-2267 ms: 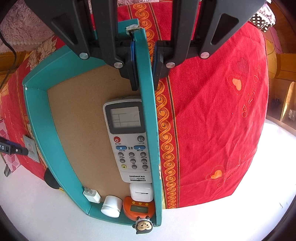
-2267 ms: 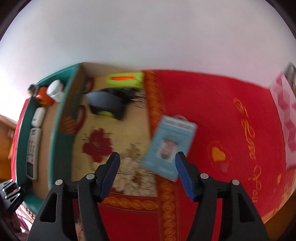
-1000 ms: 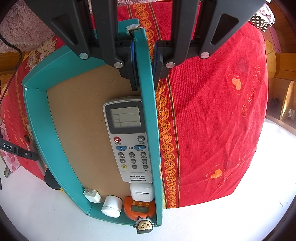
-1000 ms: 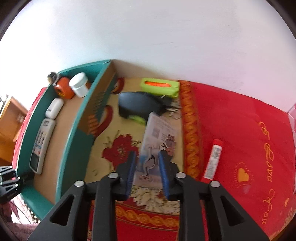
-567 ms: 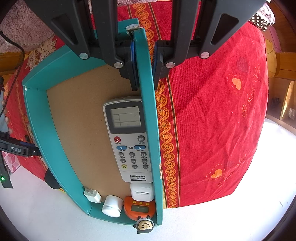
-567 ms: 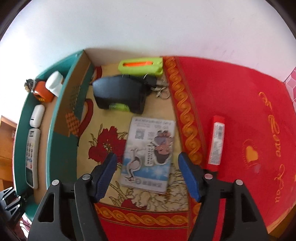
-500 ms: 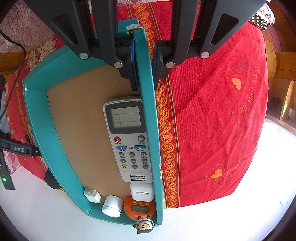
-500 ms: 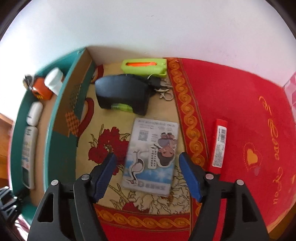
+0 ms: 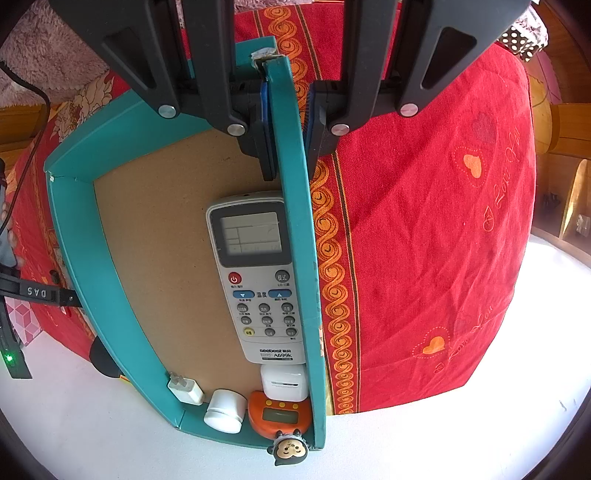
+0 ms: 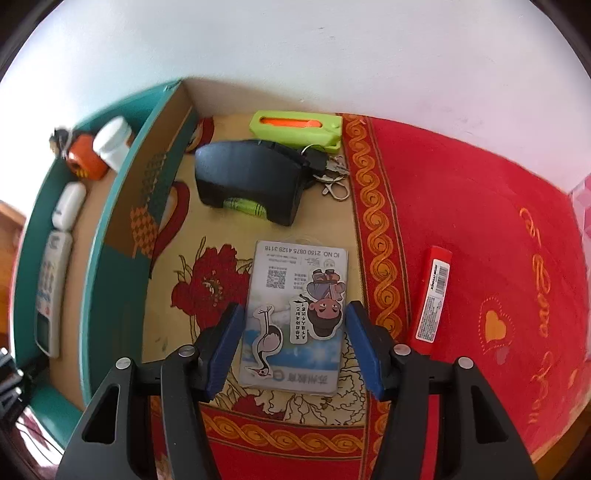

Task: Organize objects
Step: 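Grasp the ID card with the right gripper and lift it, then lower the ID card into the tray beside the remote and release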

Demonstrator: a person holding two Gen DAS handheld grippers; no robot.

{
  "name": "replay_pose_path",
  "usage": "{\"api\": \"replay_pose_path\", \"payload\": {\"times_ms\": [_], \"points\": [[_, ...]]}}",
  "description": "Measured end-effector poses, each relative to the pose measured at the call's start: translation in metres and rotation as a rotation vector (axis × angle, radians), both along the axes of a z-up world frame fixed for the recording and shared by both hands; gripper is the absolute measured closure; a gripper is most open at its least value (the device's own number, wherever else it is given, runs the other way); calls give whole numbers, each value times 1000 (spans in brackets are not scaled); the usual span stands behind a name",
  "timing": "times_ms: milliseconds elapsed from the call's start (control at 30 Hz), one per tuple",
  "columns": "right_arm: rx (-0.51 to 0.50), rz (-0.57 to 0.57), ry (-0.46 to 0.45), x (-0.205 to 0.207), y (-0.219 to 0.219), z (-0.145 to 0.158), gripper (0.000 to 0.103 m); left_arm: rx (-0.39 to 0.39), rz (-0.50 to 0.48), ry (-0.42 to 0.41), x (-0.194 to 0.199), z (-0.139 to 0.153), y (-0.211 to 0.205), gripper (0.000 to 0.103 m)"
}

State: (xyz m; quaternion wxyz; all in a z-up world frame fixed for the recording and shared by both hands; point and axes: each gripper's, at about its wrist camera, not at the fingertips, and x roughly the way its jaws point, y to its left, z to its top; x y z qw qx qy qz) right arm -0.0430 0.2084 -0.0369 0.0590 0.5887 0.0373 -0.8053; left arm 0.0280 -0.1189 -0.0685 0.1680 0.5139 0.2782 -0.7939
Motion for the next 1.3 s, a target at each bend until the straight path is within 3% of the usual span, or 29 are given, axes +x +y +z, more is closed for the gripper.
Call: {"api": "replay_pose_path", "payload": {"times_ms": [233, 367, 433, 733, 933, 1067, 1100, 1300], "points": [[13, -5, -1, 4, 0, 3, 44, 1, 8, 3, 1, 0, 0, 90], [-72, -48, -3, 9, 13, 7, 45, 1, 11, 5, 3, -3, -2, 90], [-132, -66, -7, 19, 25, 14, 45, 2, 17, 6, 3, -3, -2, 90], [-164, -26, 58, 49, 24, 57, 45, 3, 27, 7, 2, -3, -2, 90], [-207, 60, 91, 33, 0, 86, 45, 5, 40, 10, 2, -3, -2, 90], [-218, 128, 62, 20, -41, 99, 45, 4, 40, 11, 2, -3, -2, 90], [-221, 143, 51, 5, -76, 76, 45, 4, 40, 12, 2, -3, -2, 90], [-200, 233, 0, -11, -130, 62, 45, 5, 48, 13, 2, -4, -2, 90]]}}
